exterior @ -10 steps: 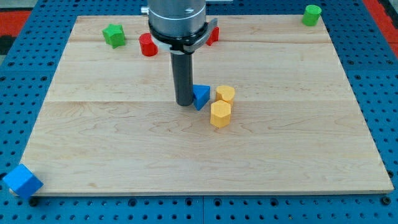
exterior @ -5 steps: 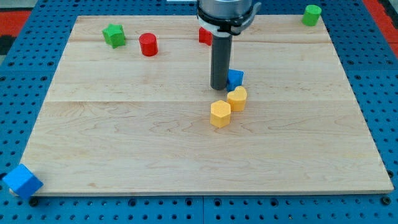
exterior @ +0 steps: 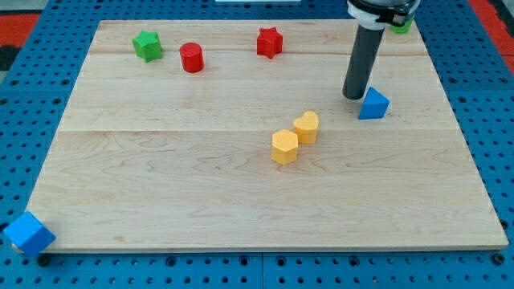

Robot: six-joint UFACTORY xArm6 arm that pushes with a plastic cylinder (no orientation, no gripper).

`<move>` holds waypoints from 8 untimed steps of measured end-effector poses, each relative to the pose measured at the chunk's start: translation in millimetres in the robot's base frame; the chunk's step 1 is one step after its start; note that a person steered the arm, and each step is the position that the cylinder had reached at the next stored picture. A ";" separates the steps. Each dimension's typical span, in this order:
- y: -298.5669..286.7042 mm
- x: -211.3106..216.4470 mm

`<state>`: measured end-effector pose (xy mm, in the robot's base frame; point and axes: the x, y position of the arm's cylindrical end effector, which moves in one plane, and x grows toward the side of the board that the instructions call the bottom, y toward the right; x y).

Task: Slide the blue triangle to the bottom side of the board

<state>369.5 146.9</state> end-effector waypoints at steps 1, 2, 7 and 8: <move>32.7 2.1; 64.3 22.6; 52.3 93.5; 52.3 108.6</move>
<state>478.1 199.2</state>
